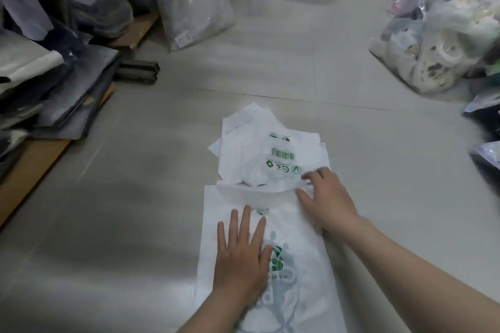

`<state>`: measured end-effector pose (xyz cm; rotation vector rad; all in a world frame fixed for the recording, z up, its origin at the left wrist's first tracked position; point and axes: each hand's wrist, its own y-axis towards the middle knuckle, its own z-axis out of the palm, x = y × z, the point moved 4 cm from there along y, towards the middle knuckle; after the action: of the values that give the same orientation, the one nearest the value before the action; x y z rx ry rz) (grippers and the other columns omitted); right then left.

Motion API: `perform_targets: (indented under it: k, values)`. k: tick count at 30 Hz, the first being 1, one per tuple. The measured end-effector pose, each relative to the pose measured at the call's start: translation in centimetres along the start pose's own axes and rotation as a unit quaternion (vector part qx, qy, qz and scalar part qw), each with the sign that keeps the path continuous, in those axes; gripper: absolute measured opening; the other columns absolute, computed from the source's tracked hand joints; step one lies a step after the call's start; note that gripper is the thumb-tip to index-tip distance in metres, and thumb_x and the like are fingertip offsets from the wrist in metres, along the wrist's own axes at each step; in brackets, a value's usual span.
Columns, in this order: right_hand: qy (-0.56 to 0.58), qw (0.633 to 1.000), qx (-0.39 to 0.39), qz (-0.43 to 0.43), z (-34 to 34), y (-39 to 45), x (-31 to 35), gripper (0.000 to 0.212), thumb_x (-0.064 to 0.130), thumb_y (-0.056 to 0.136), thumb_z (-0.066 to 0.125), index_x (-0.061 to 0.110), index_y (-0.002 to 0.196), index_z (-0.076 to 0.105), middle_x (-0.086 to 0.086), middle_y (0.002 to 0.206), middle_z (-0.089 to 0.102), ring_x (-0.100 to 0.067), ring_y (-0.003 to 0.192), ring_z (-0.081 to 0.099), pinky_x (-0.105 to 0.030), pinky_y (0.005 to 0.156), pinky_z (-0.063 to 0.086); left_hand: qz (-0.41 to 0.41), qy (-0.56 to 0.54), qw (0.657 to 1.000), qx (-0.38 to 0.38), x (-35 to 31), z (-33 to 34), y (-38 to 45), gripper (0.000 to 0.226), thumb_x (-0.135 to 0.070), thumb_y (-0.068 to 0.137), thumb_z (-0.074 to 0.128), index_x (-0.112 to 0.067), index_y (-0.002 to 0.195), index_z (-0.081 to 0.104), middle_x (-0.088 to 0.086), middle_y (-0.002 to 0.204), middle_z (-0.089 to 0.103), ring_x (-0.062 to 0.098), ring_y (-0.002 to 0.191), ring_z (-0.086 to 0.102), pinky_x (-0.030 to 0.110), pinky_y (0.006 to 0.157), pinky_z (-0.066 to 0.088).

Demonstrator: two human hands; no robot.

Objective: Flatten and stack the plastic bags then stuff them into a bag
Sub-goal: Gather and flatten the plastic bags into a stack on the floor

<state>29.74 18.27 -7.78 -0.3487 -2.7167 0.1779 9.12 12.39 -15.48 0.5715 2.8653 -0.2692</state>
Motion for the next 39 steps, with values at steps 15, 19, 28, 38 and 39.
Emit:
perform_targets:
  k: [15,19,28,38,39]
  values:
    - [-0.174,0.968,0.056,-0.171,6.0,7.2,9.3,0.048,0.035,0.088,0.054,0.01,0.129,0.046,-0.014,0.136,0.043,-0.037,0.112,0.051,-0.043,0.078,0.05,-0.016,-0.031,0.999,-0.005,-0.4,-0.3,0.5,0.066,-0.05,0.082,0.054,-0.03,0.145,0.048,0.011,0.154,0.046,0.038,0.145,0.035,0.061,0.112,0.017]
    - [-0.225,0.951,0.051,-0.206,4.7,8.0,9.7,0.026,0.004,0.089,0.049,0.003,0.115,0.052,-0.016,0.115,0.056,-0.036,0.098,0.061,-0.036,0.063,0.034,-0.038,-0.022,0.999,-0.002,-0.8,-1.5,1.4,0.064,-0.047,0.071,0.055,-0.029,0.132,0.055,0.013,0.144,0.053,0.043,0.132,0.046,0.06,0.104,0.024]
    - [0.161,0.979,-0.1,-0.071,-7.4,7.8,9.1,0.014,0.012,0.079,0.054,0.022,0.078,0.064,0.008,0.067,0.062,-0.022,0.07,0.057,-0.029,0.054,0.042,-0.204,-0.354,0.913,-0.018,0.6,-5.2,4.8,0.02,-0.026,0.093,0.052,-0.024,0.106,0.066,-0.004,0.117,0.06,0.019,0.113,0.052,0.035,0.099,0.042]
    - [0.605,0.779,0.046,0.159,-7.8,-4.5,2.9,0.026,-0.009,0.087,0.052,-0.007,0.108,0.067,-0.026,0.097,0.075,-0.031,0.082,0.073,-0.04,0.076,0.058,-0.252,-0.853,0.457,0.032,-1.2,-10.0,1.4,0.043,-0.04,0.094,0.049,-0.011,0.11,0.076,0.015,0.11,0.076,0.034,0.098,0.072,0.046,0.089,0.051]
    - [0.594,0.78,0.064,0.188,-6.2,-5.3,2.3,0.027,-0.007,0.088,0.053,-0.005,0.11,0.068,-0.023,0.096,0.077,-0.03,0.083,0.075,-0.039,0.075,0.06,-0.242,-0.856,0.455,0.031,-1.2,-10.1,0.7,0.038,-0.034,0.089,0.053,-0.008,0.102,0.077,0.016,0.102,0.075,0.033,0.092,0.072,0.043,0.087,0.051]
